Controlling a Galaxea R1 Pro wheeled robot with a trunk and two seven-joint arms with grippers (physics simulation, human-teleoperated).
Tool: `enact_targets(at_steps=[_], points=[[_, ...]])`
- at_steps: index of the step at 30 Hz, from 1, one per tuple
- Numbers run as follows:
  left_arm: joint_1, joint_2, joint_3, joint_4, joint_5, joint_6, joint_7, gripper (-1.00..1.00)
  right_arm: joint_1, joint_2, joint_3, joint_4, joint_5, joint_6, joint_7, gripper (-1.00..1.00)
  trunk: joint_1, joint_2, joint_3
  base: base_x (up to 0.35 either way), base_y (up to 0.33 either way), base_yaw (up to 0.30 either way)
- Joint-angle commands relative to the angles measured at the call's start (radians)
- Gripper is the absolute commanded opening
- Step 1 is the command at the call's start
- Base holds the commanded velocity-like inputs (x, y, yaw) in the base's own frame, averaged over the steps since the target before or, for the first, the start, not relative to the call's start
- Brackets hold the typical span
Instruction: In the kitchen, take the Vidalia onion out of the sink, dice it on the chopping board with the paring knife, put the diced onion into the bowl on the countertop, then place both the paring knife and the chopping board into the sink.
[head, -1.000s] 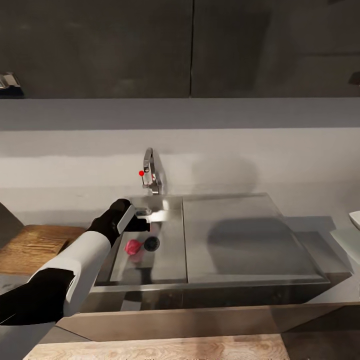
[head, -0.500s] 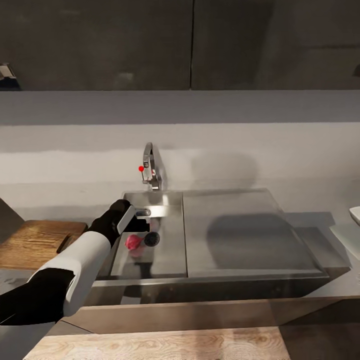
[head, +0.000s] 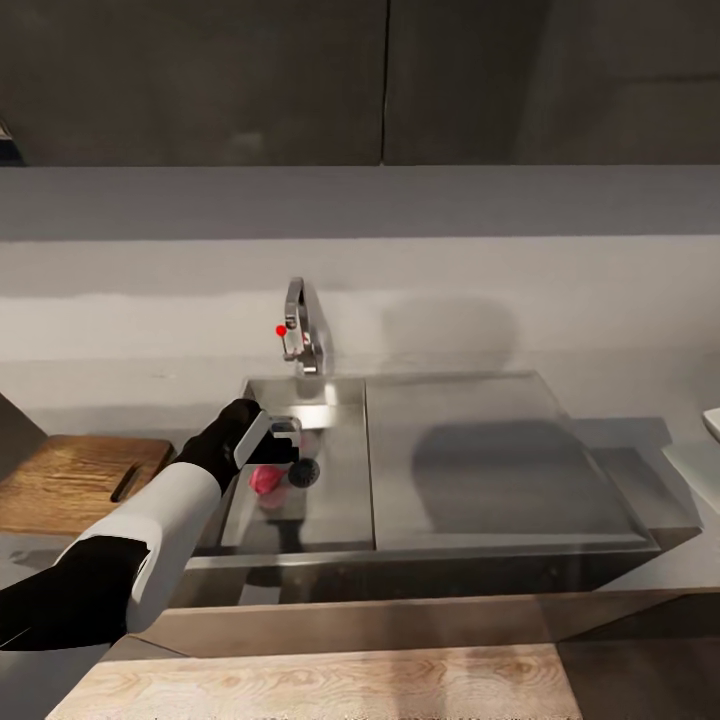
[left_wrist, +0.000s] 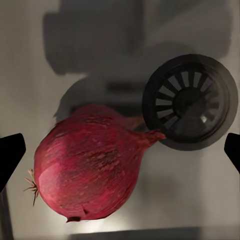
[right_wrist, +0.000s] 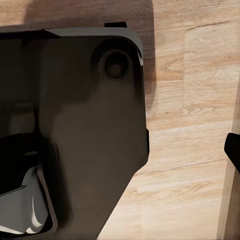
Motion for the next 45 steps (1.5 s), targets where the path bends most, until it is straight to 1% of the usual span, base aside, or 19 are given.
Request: enact_targets(at_steps=[1,43,44,45], points=[[-0.001,0.001,-0.005,-0.001,0.011,0.003,0.008,1.0,-0.001,0.0,-0.008,0.001,0.011,-0.003,-0.004,1.0,0.0,-0.001,-0.003,0.0,0.0,0.0],[-0.001,-0.001,-0.006,0.0,0.012,0.003,0.008,1.0,-0.001,0.0,-0.008,0.001,0.011,-0.003,-0.004,1.0,0.0,-0.001,-0.07,0.0,0.0,0.0],[-0.001,-0.001,-0.007,0.0,0.012,0.003,0.008,-1.0,-0.001,0.0,-0.008,0.001,0.011,-0.003,-0.004,1.0,0.0,-0.001,-0.072,0.0,0.0,0.0],[-0.001,-0.001,-0.007,0.0,0.012,0.002,0.008,-1.0,-0.001,0.0,-0.008,0.001,0.011,-0.003,-0.004,1.0,0.0,-0.001,-0.073,0.0,0.0,0.0]])
